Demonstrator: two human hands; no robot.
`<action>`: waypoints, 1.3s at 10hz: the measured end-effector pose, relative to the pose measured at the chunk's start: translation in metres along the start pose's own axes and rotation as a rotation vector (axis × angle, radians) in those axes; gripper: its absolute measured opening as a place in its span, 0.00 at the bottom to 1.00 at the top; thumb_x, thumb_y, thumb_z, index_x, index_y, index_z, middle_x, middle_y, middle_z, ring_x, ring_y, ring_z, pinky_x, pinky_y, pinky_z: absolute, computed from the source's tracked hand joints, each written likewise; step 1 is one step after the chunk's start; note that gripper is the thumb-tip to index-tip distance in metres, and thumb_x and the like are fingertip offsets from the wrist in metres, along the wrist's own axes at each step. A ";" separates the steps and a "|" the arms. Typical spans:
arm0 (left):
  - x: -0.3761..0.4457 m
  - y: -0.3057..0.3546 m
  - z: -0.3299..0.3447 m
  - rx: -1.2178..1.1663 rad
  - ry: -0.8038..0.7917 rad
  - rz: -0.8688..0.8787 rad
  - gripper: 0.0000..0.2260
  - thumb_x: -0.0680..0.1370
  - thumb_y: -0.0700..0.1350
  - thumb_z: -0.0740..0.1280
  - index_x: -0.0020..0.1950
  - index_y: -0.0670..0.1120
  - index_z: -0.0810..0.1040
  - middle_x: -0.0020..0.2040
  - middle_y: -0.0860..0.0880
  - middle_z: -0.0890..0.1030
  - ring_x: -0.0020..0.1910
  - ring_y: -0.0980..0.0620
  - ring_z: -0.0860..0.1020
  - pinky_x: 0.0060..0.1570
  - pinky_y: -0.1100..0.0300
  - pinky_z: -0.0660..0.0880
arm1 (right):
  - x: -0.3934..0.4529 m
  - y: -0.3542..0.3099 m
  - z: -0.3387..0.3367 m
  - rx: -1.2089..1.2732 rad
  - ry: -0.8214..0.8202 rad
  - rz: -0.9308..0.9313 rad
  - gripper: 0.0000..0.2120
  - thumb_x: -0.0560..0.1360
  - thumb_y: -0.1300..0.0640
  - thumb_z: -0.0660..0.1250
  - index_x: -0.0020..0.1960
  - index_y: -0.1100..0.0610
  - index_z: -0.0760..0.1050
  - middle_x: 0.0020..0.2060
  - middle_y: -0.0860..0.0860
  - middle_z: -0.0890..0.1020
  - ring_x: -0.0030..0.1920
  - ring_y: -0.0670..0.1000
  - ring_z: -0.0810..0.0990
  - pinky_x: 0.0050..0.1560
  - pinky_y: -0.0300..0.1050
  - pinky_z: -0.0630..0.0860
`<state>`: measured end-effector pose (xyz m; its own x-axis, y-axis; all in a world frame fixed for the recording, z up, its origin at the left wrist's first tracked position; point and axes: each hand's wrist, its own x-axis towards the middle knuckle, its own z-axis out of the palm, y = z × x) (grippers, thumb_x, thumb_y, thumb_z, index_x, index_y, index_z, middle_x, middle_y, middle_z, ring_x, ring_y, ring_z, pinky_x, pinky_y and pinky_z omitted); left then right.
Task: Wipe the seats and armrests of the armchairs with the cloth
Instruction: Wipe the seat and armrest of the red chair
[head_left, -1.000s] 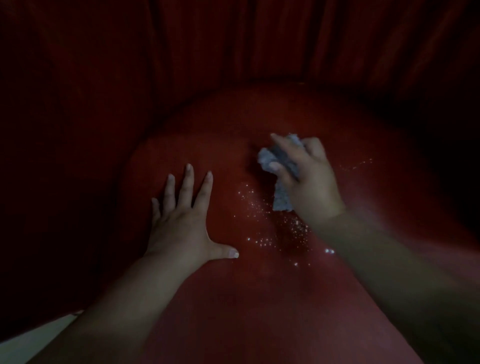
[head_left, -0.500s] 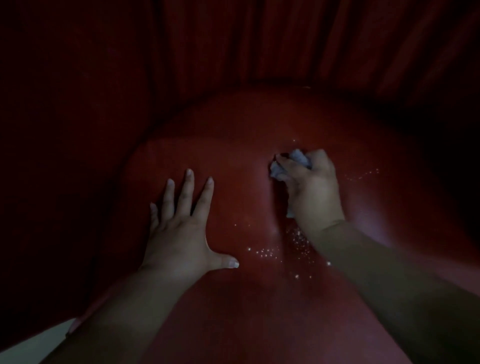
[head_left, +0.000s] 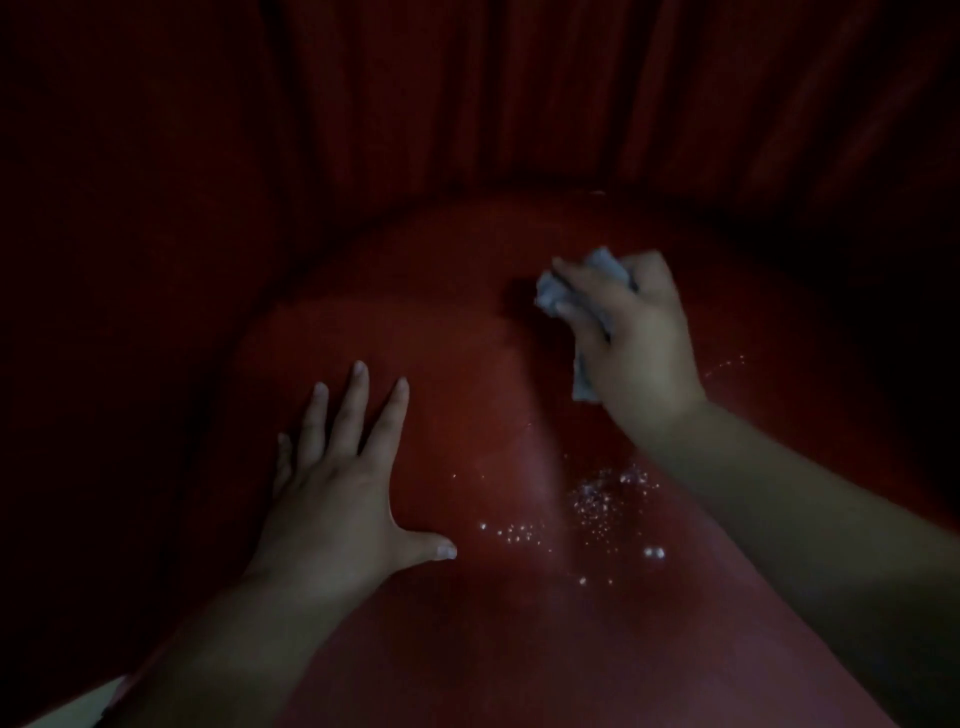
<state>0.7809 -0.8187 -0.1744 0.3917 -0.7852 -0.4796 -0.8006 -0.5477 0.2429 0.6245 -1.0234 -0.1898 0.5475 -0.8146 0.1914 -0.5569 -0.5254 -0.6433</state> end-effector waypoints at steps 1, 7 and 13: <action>0.001 0.001 0.001 0.004 -0.009 -0.012 0.64 0.53 0.74 0.72 0.66 0.67 0.22 0.70 0.60 0.21 0.73 0.52 0.26 0.73 0.45 0.40 | 0.034 0.011 0.010 -0.218 -0.022 0.210 0.16 0.78 0.54 0.63 0.66 0.48 0.75 0.57 0.57 0.73 0.58 0.57 0.71 0.61 0.50 0.69; 0.004 0.004 0.001 -0.015 -0.029 -0.064 0.66 0.49 0.74 0.72 0.67 0.69 0.24 0.71 0.62 0.23 0.71 0.55 0.23 0.73 0.45 0.39 | 0.059 0.035 -0.004 -0.028 0.124 0.284 0.20 0.76 0.59 0.67 0.68 0.53 0.72 0.61 0.55 0.71 0.57 0.49 0.74 0.61 0.35 0.69; 0.006 0.008 0.001 -0.002 -0.047 -0.093 0.67 0.48 0.74 0.72 0.66 0.68 0.23 0.71 0.61 0.22 0.68 0.55 0.21 0.73 0.44 0.41 | 0.049 -0.038 0.033 0.184 -0.456 -0.148 0.12 0.73 0.52 0.58 0.53 0.46 0.75 0.39 0.32 0.80 0.39 0.29 0.74 0.40 0.23 0.70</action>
<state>0.7762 -0.8273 -0.1758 0.4426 -0.7162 -0.5396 -0.7608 -0.6184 0.1968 0.6927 -1.0350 -0.1805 0.8520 -0.5229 -0.0259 -0.3560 -0.5422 -0.7611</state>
